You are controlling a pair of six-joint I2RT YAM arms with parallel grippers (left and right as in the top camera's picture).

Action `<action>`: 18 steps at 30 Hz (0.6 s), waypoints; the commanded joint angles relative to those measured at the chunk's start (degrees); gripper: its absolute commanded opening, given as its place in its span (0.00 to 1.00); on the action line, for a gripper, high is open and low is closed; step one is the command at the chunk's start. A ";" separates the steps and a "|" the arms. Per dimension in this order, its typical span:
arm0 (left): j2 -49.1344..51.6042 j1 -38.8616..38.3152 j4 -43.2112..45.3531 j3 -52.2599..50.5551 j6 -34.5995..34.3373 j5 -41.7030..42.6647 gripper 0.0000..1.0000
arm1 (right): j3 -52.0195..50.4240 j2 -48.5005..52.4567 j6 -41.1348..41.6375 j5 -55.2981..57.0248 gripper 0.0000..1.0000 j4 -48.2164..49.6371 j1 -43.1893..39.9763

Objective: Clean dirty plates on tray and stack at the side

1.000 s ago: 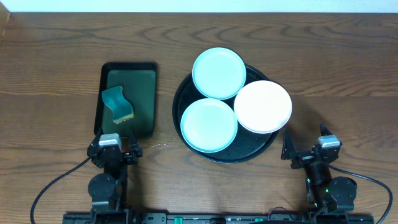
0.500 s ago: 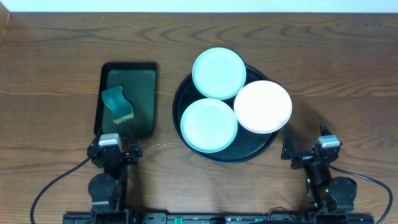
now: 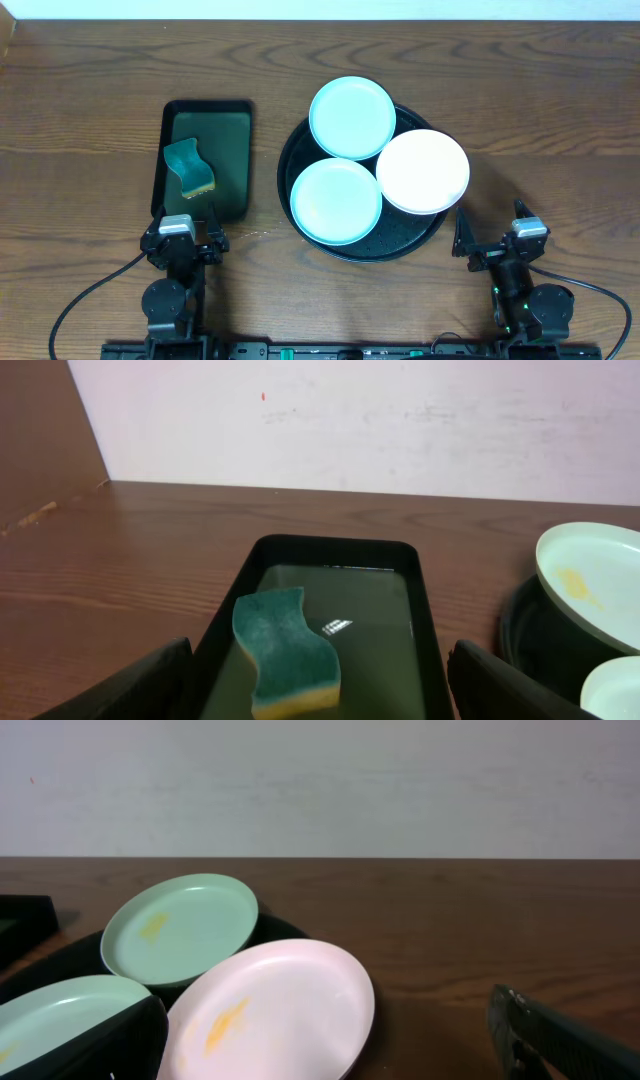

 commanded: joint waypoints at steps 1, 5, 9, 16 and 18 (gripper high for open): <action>-0.35 0.35 -2.82 -0.68 0.79 -0.50 0.81 | -0.20 -0.31 -0.66 0.13 0.99 -0.11 -0.55; -0.35 0.35 -2.82 -0.68 0.79 -0.50 0.81 | -0.20 -0.31 -0.66 0.13 0.99 -0.11 -0.55; -0.35 0.35 -2.82 -0.68 0.79 -0.50 0.82 | -0.20 -0.31 -0.66 0.13 0.99 -0.11 -0.55; -0.35 0.35 -2.64 -0.68 0.92 -0.50 0.81 | -0.20 -0.28 -0.66 0.11 0.99 -0.11 -0.55; -0.35 0.35 0.35 -0.68 0.57 -0.09 0.81 | -0.20 -0.31 -0.66 0.13 0.99 -0.13 -0.55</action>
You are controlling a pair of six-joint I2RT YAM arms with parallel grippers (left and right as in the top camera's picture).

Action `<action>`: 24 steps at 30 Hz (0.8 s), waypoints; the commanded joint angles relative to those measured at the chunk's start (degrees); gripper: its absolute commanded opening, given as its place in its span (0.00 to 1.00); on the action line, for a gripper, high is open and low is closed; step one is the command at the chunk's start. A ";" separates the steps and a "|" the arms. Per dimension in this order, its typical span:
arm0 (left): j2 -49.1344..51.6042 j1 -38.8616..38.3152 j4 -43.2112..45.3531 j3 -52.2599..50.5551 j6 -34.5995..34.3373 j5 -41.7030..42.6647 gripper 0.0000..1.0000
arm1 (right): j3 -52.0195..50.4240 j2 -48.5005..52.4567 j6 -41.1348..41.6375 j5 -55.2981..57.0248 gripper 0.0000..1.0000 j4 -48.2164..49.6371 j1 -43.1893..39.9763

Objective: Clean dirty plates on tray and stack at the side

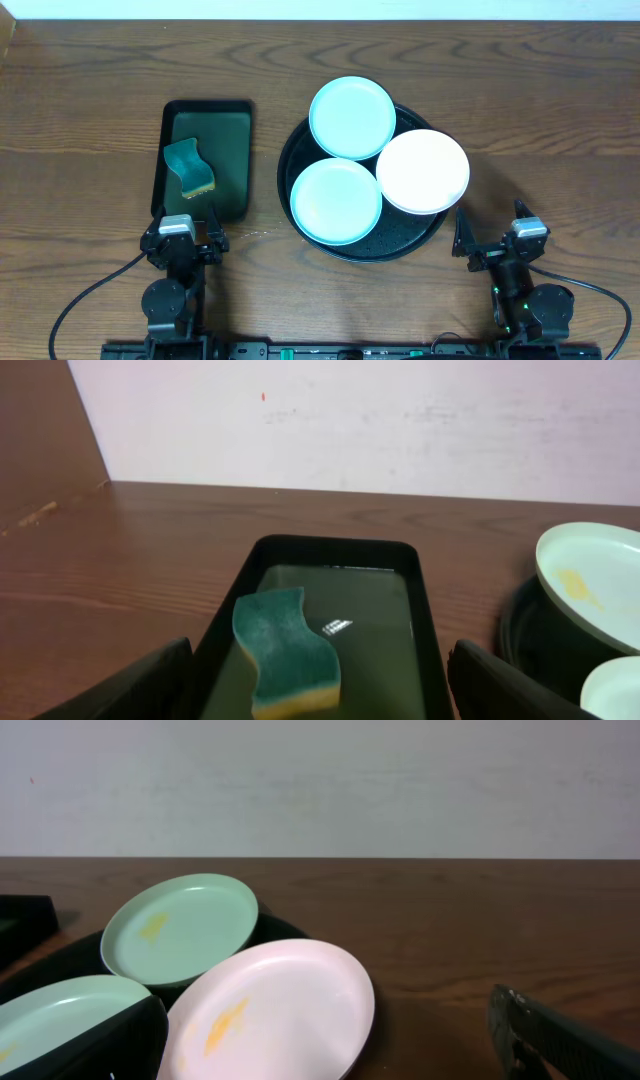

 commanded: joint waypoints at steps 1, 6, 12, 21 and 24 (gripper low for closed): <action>-0.35 0.17 1.95 -0.68 -1.49 2.29 0.82 | -0.20 -0.31 -0.66 0.11 0.99 -0.11 -0.55; -0.35 0.13 16.11 -0.68 -16.04 29.53 0.81 | -0.20 -0.31 -0.66 0.13 0.99 -0.11 -0.55; -0.35 0.15 42.05 -0.68 -18.62 37.33 0.81 | -0.20 -0.31 -0.66 0.11 0.99 -0.11 -0.55; 9.07 0.15 25.94 17.86 -11.34 21.46 0.81 | -0.20 -0.31 -0.66 0.13 0.99 -0.11 -0.55; 23.15 0.15 5.25 33.14 -5.51 21.49 0.81 | -0.20 -0.31 -0.66 0.13 0.99 -0.11 -0.55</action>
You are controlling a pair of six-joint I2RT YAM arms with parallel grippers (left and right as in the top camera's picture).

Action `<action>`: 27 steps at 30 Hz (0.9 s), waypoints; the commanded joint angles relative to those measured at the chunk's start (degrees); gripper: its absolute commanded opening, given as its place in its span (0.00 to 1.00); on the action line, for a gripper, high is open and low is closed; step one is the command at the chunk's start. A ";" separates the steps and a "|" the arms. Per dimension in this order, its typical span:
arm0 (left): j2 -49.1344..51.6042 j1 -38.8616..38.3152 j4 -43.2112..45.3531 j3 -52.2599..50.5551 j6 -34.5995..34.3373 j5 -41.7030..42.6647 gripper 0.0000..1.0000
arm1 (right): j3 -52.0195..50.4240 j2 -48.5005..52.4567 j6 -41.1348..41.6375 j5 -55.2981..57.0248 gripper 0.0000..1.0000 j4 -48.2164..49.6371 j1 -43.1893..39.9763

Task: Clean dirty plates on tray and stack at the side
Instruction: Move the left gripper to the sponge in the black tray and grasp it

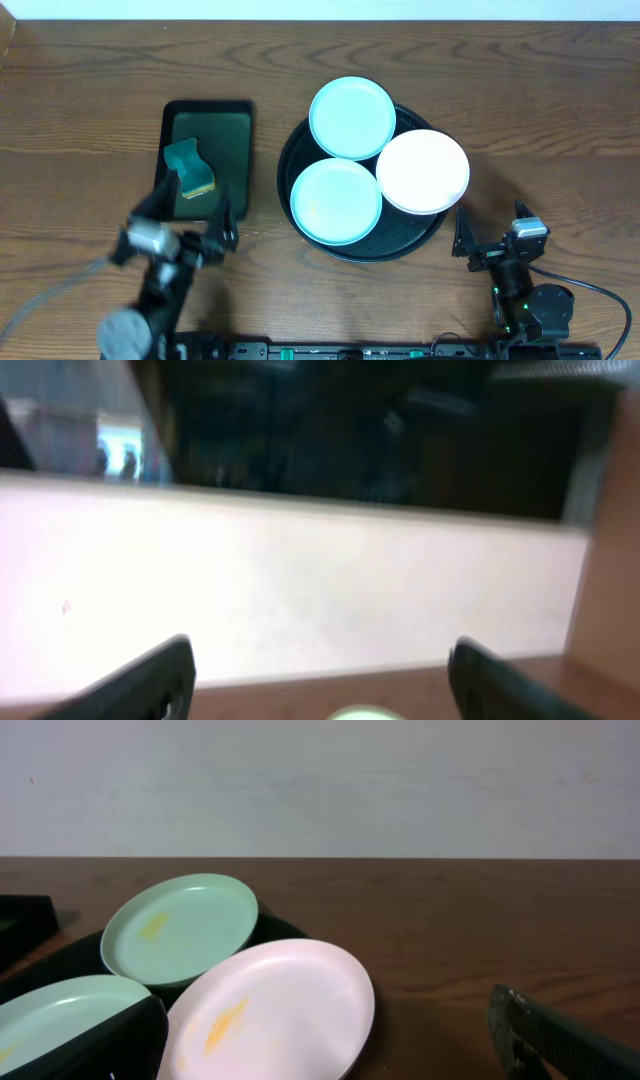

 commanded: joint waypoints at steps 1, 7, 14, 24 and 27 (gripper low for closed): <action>15.61 0.15 -15.41 17.33 8.50 -1.99 0.81 | -0.20 -0.33 -0.66 0.13 0.99 -0.09 -0.50; 39.28 0.22 -36.74 37.38 13.16 11.69 0.81 | -0.20 -0.31 -0.66 0.11 0.99 -0.09 -0.50; 59.23 3.50 -50.66 53.59 -0.59 -9.75 0.81 | -0.20 -0.31 -0.66 0.13 0.99 -0.09 -0.50; 74.29 6.08 -53.44 54.86 -1.99 -13.90 0.81 | -0.20 -0.31 -0.66 0.11 0.99 -0.09 -0.50; 78.05 6.05 -53.96 54.86 -2.01 -12.66 0.81 | -0.20 -0.31 -0.66 0.13 0.99 -0.09 -0.50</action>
